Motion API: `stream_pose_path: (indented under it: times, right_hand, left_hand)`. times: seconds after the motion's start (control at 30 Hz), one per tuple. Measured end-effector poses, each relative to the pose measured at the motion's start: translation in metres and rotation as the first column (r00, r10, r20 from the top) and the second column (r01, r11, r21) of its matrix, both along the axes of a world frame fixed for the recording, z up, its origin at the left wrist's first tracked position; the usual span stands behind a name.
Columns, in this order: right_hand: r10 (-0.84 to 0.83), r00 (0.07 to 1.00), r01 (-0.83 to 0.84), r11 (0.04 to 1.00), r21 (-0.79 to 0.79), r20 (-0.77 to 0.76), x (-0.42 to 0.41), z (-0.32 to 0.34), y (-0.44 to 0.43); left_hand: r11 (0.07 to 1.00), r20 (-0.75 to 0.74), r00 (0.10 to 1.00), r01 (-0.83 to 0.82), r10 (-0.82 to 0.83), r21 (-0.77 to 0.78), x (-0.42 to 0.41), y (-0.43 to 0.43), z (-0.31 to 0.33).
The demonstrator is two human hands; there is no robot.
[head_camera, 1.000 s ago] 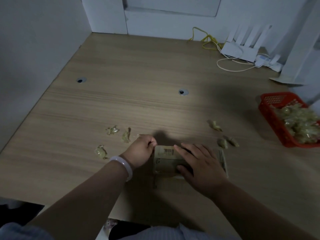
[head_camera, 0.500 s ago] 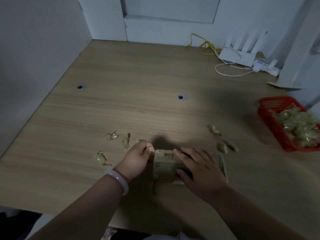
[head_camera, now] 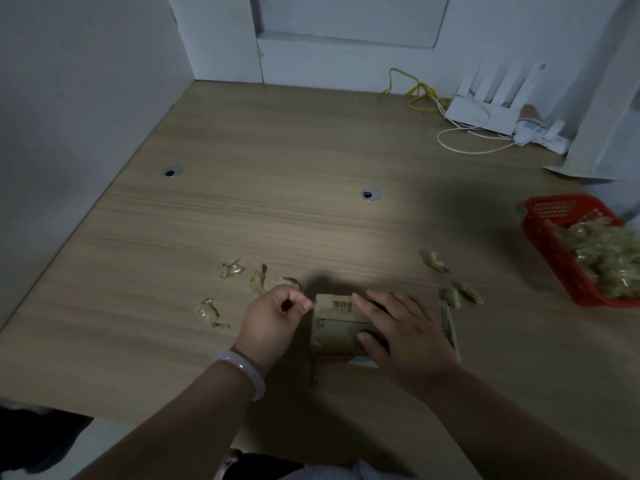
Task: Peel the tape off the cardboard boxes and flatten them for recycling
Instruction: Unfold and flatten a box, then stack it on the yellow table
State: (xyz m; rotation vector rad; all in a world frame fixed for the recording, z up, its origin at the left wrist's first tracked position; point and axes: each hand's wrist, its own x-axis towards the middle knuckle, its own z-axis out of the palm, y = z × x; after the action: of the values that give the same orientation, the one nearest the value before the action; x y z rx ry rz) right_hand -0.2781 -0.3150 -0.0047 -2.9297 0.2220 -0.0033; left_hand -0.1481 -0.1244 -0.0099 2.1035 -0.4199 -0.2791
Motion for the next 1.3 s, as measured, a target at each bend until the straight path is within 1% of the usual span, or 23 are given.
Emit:
stream_pose_path:
  times: [0.07, 0.13, 0.2, 0.27, 0.33, 0.37, 0.43, 0.5, 0.53, 0.6, 0.67, 0.73, 0.8, 0.87, 0.93, 1.07, 1.1, 1.17, 1.23, 1.27, 1.3]
  right_hand:
    - [0.004, 1.0, -0.004, 1.0, -0.002, -0.002, -0.001, -0.001, 0.001]
    - [0.004, 1.0, -0.004, 1.0, -0.001, -0.003, -0.001, -0.003, 0.002]
    - [-0.003, 1.0, 0.003, 1.0, 0.002, -0.005, -0.001, -0.003, 0.002]
    - [-0.028, 1.0, 0.027, 1.0, 0.013, 0.007, 0.001, -0.002, 0.001]
    - [-0.041, 0.999, 0.041, 0.999, 0.014, 0.023, 0.002, -0.001, 0.001]
    - [-0.037, 0.999, 0.037, 0.999, 0.011, 0.025, 0.002, -0.002, 0.001]
    - [-0.022, 1.0, 0.022, 1.0, 0.003, 0.014, 0.002, -0.003, 0.0]
    - [-0.018, 1.0, 0.018, 1.0, -0.003, 0.012, 0.002, -0.005, -0.001]
    - [-0.018, 1.0, 0.018, 1.0, -0.005, 0.016, 0.002, -0.005, -0.001]
    - [-0.02, 1.0, 0.02, 1.0, -0.006, 0.022, 0.002, -0.005, -0.001]
    - [-0.023, 0.999, 0.023, 1.0, 0.002, 0.035, 0.002, -0.006, 0.0]
    - [-0.022, 0.999, 0.022, 1.0, 0.007, 0.039, 0.002, -0.006, -0.001]
    - [-0.019, 0.999, 0.019, 1.0, 0.007, 0.034, 0.002, -0.007, -0.001]
    - [-0.022, 0.999, 0.023, 1.0, -0.002, 0.037, 0.002, -0.008, 0.0]
    - [-0.025, 0.999, 0.025, 1.0, -0.009, 0.042, 0.002, -0.008, 0.0]
    - [-0.008, 1.0, 0.008, 1.0, -0.007, 0.019, 0.003, -0.008, -0.001]
    - [-0.008, 1.0, 0.008, 1.0, -0.004, 0.003, 0.003, -0.008, 0.0]
    - [-0.024, 0.999, 0.025, 0.999, 0.025, -0.027, 0.005, -0.006, 0.002]
    - [-0.034, 0.998, 0.039, 0.995, 0.097, -0.045, 0.008, -0.005, 0.004]
    - [-0.037, 0.999, 0.042, 0.989, 0.144, -0.038, 0.01, -0.004, 0.006]
    - [-0.04, 0.999, 0.042, 0.977, 0.207, -0.014, 0.011, -0.003, 0.008]
  left_hand:
    - [0.999, 0.025, 0.999, 0.032, -0.032, -0.006, -0.004, 0.007, -0.002]
    - [0.999, 0.016, 0.999, 0.047, -0.047, -0.014, -0.007, 0.01, -0.001]
    - [0.999, -0.005, 0.999, 0.051, -0.051, -0.015, -0.008, 0.01, 0.003]
    - [0.998, -0.061, 0.996, 0.067, -0.067, -0.003, -0.007, 0.008, 0.007]
    - [0.997, -0.178, 0.981, 0.079, -0.075, 0.011, -0.005, 0.007, 0.011]
    - [0.998, -0.283, 0.957, 0.057, -0.061, -0.024, -0.004, 0.006, 0.013]
    - [0.995, -0.481, 0.876, -0.025, -0.024, -0.095, -0.002, 0.007, 0.014]
    - [0.993, -0.558, 0.829, -0.083, 0.022, -0.084, 0.0, 0.007, 0.01]
    - [0.994, -0.55, 0.834, -0.092, 0.047, -0.055, 0.0, 0.006, 0.008]
    - [0.996, -0.462, 0.882, -0.088, 0.088, 0.021, -0.001, 0.004, 0.003]
    - [0.996, -0.365, 0.927, -0.071, 0.089, 0.061, -0.003, 0.002, 0.003]
    - [0.994, -0.327, 0.941, -0.061, 0.088, 0.092, -0.004, 0.001, 0.003]
    - [0.992, -0.365, 0.928, -0.028, 0.072, 0.127, -0.004, 0.004, 0.003]
    - [0.997, -0.476, 0.878, -0.022, 0.057, 0.08, -0.012, 0.007, 0.004]
    - [0.996, -0.527, 0.845, -0.09, 0.086, 0.019, -0.021, 0.011, 0.003]
    - [0.978, -0.564, 0.816, -0.198, 0.124, -0.071, -0.029, 0.012, 0.005]
    - [0.978, -0.528, 0.839, -0.196, 0.132, -0.066, -0.029, 0.011, 0.005]
    - [0.99, -0.356, 0.925, -0.137, 0.131, 0.009, -0.03, 0.007, 0.007]
    - [0.986, -0.1, 0.991, -0.075, 0.09, 0.146, -0.033, 0.004, 0.012]
    - [0.979, 0.036, 0.999, -0.047, 0.04, 0.2, -0.033, 0.002, 0.016]
    - [0.971, 0.158, 0.987, -0.002, -0.037, 0.241, -0.033, -0.001, 0.02]
